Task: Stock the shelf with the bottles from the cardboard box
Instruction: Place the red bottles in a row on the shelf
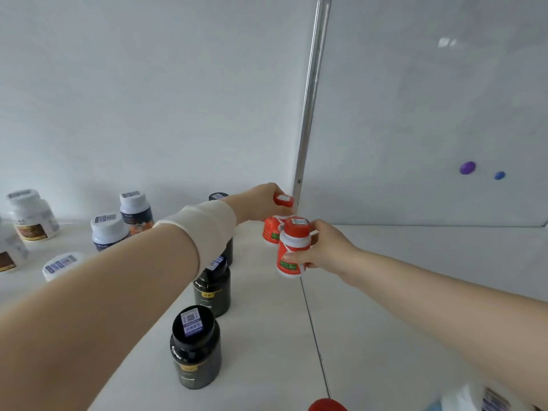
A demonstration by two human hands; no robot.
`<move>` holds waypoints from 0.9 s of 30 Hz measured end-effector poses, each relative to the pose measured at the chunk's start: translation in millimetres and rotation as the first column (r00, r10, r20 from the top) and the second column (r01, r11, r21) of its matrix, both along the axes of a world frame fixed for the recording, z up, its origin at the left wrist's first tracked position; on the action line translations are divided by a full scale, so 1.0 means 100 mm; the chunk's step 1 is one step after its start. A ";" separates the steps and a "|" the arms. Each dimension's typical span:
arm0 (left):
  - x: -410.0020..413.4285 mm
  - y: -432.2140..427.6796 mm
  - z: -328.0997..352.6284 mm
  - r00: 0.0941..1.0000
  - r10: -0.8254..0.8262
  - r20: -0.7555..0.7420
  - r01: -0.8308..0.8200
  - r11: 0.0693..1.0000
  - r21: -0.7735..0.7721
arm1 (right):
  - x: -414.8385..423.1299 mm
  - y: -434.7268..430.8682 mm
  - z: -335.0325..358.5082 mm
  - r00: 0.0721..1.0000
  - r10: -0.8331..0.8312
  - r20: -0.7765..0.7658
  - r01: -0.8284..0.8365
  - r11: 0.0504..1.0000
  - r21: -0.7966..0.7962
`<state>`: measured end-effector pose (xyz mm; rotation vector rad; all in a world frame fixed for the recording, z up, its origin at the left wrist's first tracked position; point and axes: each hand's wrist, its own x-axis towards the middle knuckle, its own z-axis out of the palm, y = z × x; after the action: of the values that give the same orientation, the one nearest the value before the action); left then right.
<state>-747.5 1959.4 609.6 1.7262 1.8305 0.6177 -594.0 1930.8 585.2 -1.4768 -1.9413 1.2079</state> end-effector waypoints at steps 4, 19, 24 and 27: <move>-0.04 0.15 -0.10 0.999 0.014 -0.040 -0.016 0.999 -0.032 | -0.12 0.15 -0.06 0.997 0.024 0.077 -0.026 0.999 0.027; -0.11 0.39 -0.13 1.000 0.011 0.019 -0.010 0.995 -0.096 | -0.25 0.31 -0.19 0.988 0.109 0.111 -0.116 0.992 0.058; -0.11 0.37 -0.15 1.000 0.002 -0.023 -0.004 0.996 -0.089 | -0.25 0.28 -0.18 0.989 0.108 0.102 -0.112 0.993 0.032; -0.10 0.33 -0.09 0.998 -0.003 -0.057 -0.001 0.997 -0.077 | -0.22 0.24 -0.12 0.987 0.109 0.118 -0.114 0.993 0.039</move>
<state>-758.0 1992.5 600.5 1.7099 1.8671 0.4951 -615.8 1954.9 572.9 -1.4615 -2.1402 1.1382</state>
